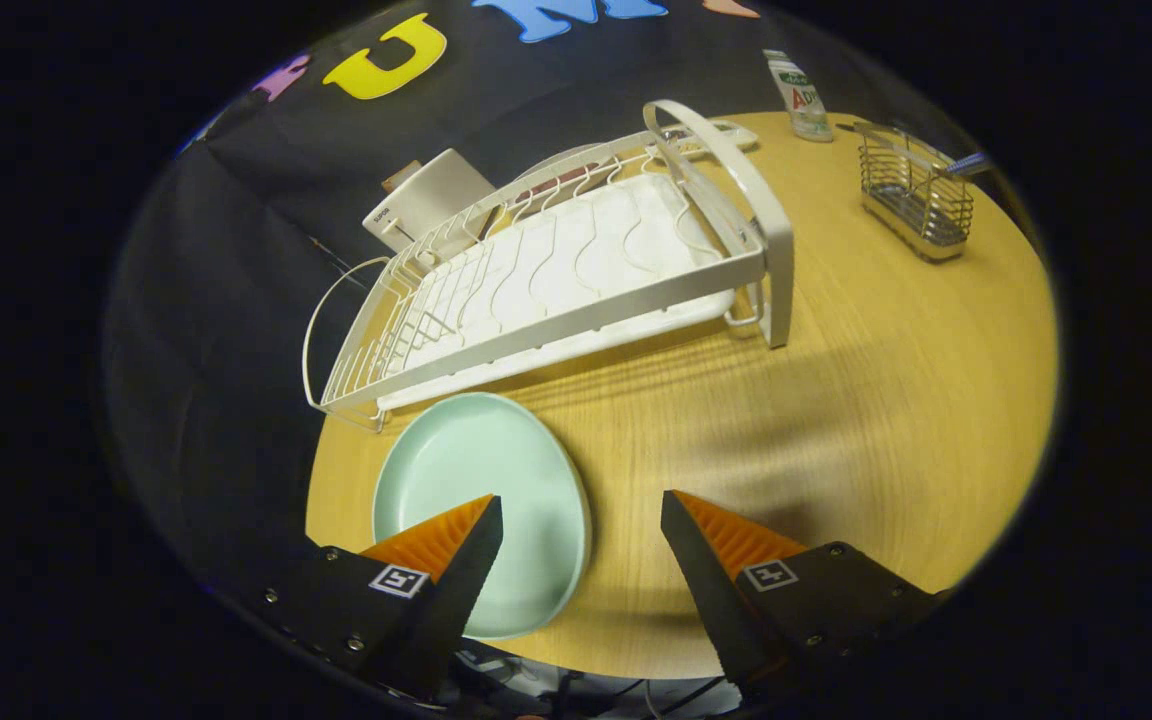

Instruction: Take the plate from the dish rack, then take the spoon from the basket and place it into the plate.

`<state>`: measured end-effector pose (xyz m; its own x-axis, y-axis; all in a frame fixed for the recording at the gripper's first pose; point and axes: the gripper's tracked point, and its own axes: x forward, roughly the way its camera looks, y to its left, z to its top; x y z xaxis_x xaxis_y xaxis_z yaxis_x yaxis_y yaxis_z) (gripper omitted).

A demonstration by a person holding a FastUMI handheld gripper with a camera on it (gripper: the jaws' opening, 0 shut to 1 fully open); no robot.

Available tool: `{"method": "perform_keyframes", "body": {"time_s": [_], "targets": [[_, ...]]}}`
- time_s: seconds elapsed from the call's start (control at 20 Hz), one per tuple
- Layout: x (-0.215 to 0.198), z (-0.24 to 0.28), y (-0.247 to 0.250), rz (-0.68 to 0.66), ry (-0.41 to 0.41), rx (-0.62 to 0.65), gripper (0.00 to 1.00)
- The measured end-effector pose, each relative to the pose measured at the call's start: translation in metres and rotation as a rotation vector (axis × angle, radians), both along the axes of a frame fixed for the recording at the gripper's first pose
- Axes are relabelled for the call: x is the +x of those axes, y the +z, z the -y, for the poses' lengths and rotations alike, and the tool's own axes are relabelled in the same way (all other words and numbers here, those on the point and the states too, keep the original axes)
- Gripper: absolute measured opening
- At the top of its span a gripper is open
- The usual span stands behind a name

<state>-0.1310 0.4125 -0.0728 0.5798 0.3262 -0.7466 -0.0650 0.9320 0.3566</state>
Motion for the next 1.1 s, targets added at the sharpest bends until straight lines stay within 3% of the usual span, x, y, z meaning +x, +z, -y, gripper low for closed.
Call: {"method": "perform_keyframes", "body": {"time_s": [0.3,0.55,0.7,0.9,1.1], "targets": [[0.024,0.111,0.053,0.192,-0.264,-0.29,0.98],[0.06,0.191,0.124,0.335,-0.558,-0.372,0.98],[0.079,0.235,0.146,0.353,-0.704,-0.428,0.98],[0.103,0.281,0.141,0.303,-0.907,-0.429,0.98],[0.124,0.301,0.126,0.286,-1.03,-0.319,0.99]]}}
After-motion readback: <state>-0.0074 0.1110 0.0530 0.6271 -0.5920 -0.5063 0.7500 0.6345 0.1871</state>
